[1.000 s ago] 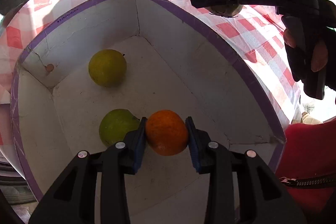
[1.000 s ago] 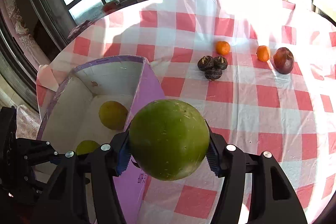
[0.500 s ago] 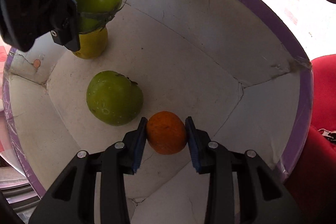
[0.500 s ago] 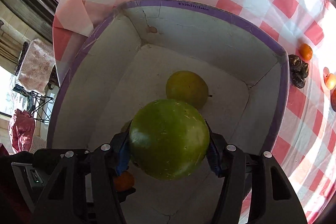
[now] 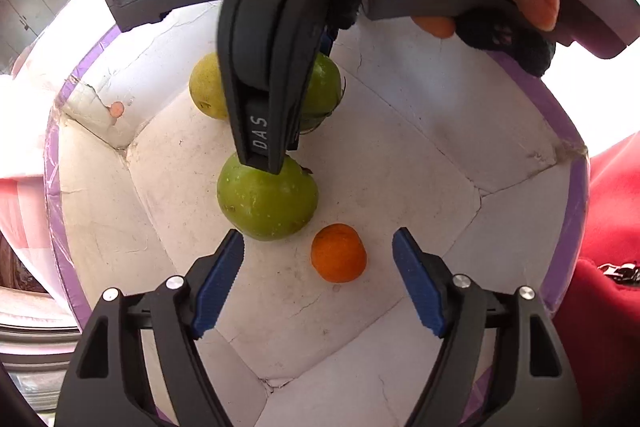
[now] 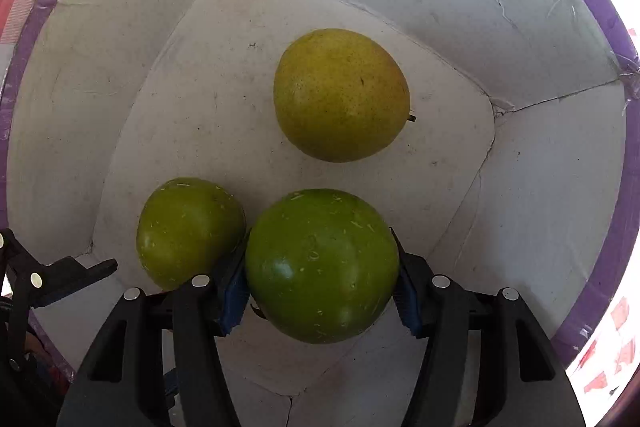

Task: Organize fruits
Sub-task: 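Open both tools to drop the tangerine and tomato into the box, then grasp the dark red apple with the right tool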

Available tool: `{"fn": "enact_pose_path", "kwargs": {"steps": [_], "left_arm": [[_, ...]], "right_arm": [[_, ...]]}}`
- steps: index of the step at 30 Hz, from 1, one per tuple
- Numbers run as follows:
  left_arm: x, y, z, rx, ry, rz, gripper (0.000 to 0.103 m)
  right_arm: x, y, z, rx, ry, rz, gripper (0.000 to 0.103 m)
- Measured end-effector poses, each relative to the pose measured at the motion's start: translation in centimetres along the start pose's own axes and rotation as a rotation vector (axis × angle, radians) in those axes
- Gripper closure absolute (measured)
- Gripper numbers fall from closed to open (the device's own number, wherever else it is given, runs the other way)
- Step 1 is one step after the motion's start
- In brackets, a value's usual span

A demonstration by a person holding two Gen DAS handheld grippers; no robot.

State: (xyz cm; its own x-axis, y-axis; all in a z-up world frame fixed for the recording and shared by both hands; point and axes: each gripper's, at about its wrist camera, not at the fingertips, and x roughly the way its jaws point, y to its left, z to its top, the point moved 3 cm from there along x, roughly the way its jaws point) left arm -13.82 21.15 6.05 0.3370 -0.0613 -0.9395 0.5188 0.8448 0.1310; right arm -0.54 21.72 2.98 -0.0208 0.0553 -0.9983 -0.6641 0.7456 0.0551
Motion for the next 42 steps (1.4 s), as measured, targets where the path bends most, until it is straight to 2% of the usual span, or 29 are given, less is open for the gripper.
{"fn": "enact_pose_path", "kwargs": {"steps": [4, 6, 8, 11, 13, 15, 16, 17, 18, 21, 24, 27, 30, 34, 36, 39, 42], "left_arm": [[-2.0, 1.9, 0.4, -0.112, -0.130, 0.000, 0.014], [-3.6, 3.3, 0.3, -0.176, -0.218, 0.038, 0.011], [-5.7, 4.9, 0.3, -0.239, -0.319, 0.111, 0.006], [-9.4, 7.0, 0.5, -0.324, -0.469, 0.240, 0.002], [-11.5, 8.6, 0.9, -0.368, -0.553, 0.303, 0.002], [-13.0, 9.5, 1.8, -0.406, -0.613, 0.356, 0.002], [-13.4, 10.1, 2.2, -0.414, -0.623, 0.360, 0.002], [-13.5, 10.7, 2.9, -0.414, -0.617, 0.347, 0.002], [-13.4, 11.0, 3.8, -0.411, -0.601, 0.330, 0.002], [-12.3, 12.5, 6.3, -0.407, -0.569, 0.325, 0.002], [-10.6, 13.0, 8.3, -0.408, -0.502, 0.319, 0.002], [-8.0, 14.7, 10.4, -0.434, -0.395, 0.292, 0.002], [-5.4, 15.8, 11.6, -0.499, -0.278, 0.230, 0.002], [-3.5, 15.7, 12.4, -0.560, -0.239, 0.154, 0.002], [-2.7, 15.1, 13.6, -0.536, -0.227, 0.150, 0.002], [-1.9, 14.1, 16.2, -0.483, -0.218, 0.161, 0.002], [-1.4, 13.1, 19.4, -0.453, -0.225, 0.157, 0.002]], "right_arm": [[-3.0, -0.3, -0.2, 0.030, -0.127, 0.059, 0.034], [-5.5, -0.7, -0.5, 0.037, -0.232, 0.065, 0.030], [-8.7, -1.6, -1.1, 0.069, -0.357, 0.068, 0.029], [-15.2, -3.6, -2.6, 0.136, -0.613, 0.095, 0.025], [-20.6, -5.1, -5.0, 0.182, -0.860, 0.079, 0.018], [-24.9, -7.4, -7.3, 0.243, -1.095, 0.072, 0.016], [-26.3, -8.5, -8.2, 0.293, -1.165, 0.054, 0.016], [-26.8, -9.7, -8.8, 0.357, -1.176, 0.031, 0.016], [-26.6, -11.1, -9.1, 0.427, -1.138, 0.020, 0.016], [-23.1, -15.2, -10.2, 0.636, -0.904, 0.034, 0.016], [-18.8, -17.6, -13.8, 0.839, -0.838, 0.061, 0.016], [-14.4, -19.1, -17.8, 0.968, -0.749, 0.059, 0.016], [-10.8, -20.2, -21.3, 1.037, -0.675, 0.095, 0.016], [-6.4, -21.0, -23.9, 1.083, -0.510, 0.088, 0.016], [-5.0, -21.4, -24.2, 1.071, -0.454, 0.075, 0.016], [-3.8, -22.4, -24.2, 1.062, -0.415, 0.053, 0.016], [-3.5, -24.0, -23.8, 1.056, -0.412, 0.048, 0.016]]}}
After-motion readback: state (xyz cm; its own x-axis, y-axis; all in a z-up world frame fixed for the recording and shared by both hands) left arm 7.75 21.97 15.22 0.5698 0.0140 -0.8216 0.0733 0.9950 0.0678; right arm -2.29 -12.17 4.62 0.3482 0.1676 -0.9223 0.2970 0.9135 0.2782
